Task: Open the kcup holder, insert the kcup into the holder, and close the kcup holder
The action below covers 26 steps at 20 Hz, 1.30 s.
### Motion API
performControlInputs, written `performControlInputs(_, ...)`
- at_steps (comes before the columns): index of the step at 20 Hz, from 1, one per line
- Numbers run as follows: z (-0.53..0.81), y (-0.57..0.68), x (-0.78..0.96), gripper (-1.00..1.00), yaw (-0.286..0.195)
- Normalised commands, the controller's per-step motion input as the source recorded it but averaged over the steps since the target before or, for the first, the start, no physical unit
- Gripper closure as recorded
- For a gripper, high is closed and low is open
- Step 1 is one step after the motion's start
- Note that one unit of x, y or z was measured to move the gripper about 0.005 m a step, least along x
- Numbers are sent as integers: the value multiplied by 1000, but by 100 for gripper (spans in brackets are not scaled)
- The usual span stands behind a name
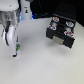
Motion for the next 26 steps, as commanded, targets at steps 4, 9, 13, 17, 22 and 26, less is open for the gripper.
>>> performControlInputs(4,-125,9,98,-100,-46)
performControlInputs(9,-147,22,113,-100,-162)
performControlInputs(13,-71,22,103,-100,-153)
performControlInputs(17,-3,1,12,100,-84)
performControlInputs(22,8,-1,25,100,-45)
performControlInputs(26,90,-6,38,100,-53)
